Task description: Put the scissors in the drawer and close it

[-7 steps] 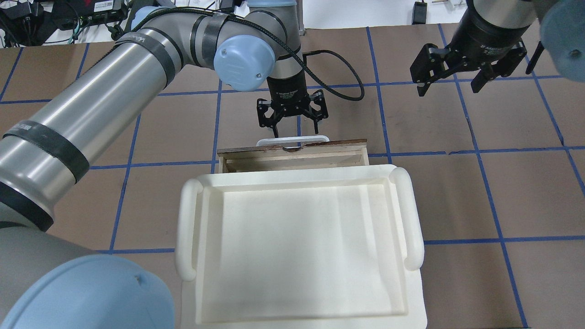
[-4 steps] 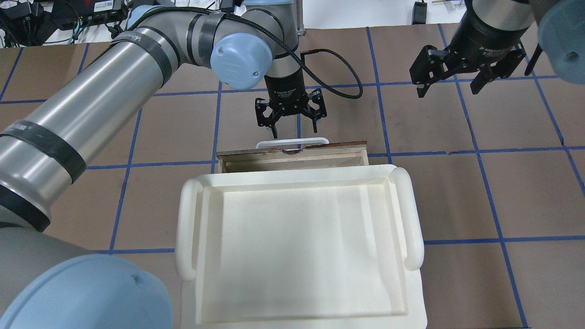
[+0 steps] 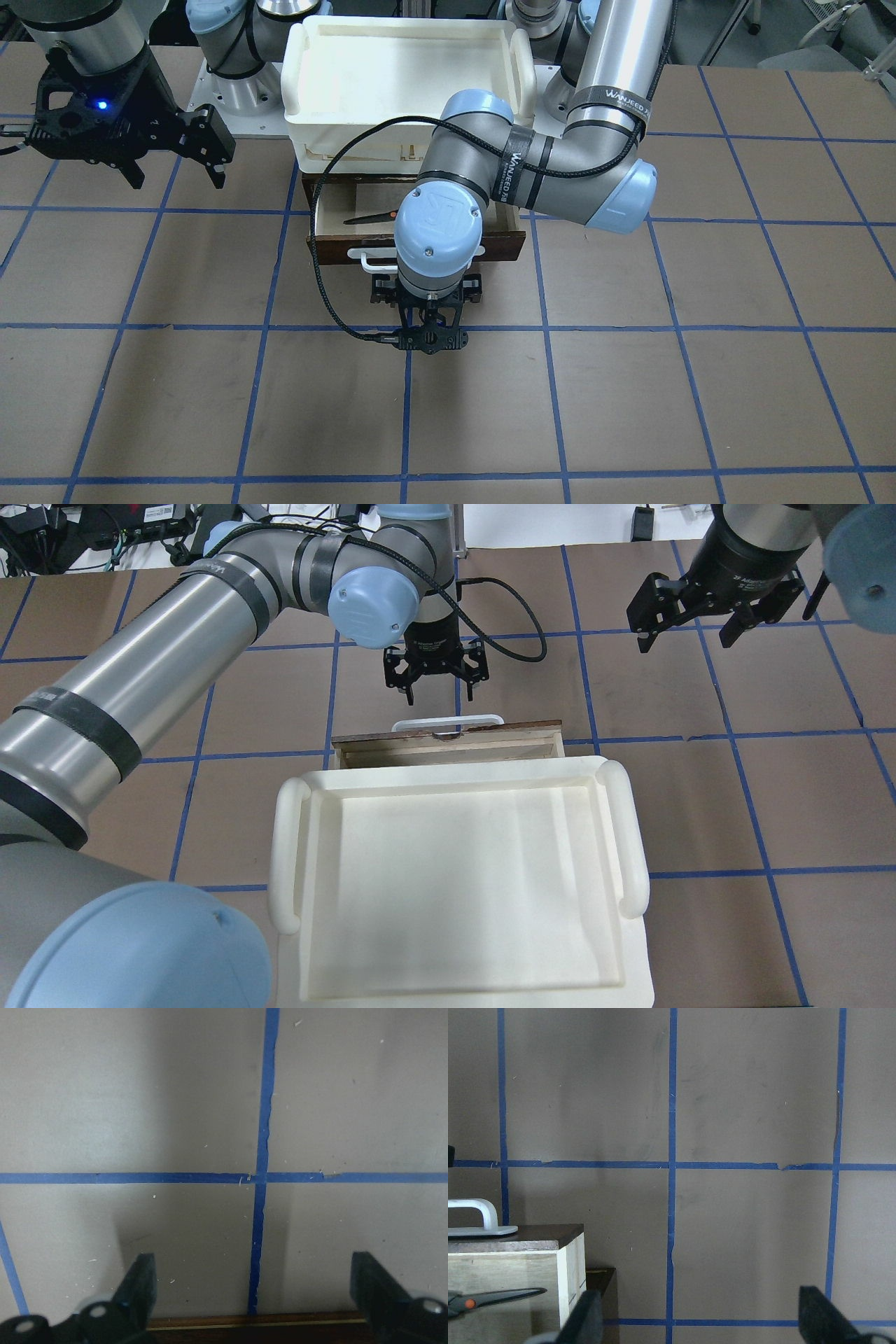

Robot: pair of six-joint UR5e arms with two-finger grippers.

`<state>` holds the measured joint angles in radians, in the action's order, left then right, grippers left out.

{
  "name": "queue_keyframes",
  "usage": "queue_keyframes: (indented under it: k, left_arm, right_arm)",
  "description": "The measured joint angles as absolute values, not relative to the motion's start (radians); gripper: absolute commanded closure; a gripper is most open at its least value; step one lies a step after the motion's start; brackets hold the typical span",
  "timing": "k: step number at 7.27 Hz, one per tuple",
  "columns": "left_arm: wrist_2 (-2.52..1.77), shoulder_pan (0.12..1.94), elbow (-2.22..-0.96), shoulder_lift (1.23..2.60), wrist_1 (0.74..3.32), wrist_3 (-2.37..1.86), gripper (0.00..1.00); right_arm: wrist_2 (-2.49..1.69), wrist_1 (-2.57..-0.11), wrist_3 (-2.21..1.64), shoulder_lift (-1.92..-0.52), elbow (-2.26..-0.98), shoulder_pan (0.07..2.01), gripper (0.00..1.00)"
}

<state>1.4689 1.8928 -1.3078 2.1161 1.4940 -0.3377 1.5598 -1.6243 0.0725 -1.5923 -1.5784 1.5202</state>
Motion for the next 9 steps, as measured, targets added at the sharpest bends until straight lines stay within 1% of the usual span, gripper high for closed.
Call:
queue_keyframes:
  k: [5, 7, 9]
  left_arm:
    - [1.418, 1.912, -1.334, 2.078, 1.835, -0.351, 0.0]
    - [1.414, 1.922, -1.359, 2.045, 1.88, -0.352, 0.0]
    - [1.394, 1.909, -1.359, 2.02, 1.863, -0.353, 0.0]
  right_arm:
    - [1.56, -1.624, 0.073, -1.592, -1.579, 1.52, 0.0]
    - [1.561, -1.624, 0.073, -1.592, -1.579, 1.52, 0.0]
    - [1.561, -1.625, 0.074, -1.592, -1.579, 1.52, 0.0]
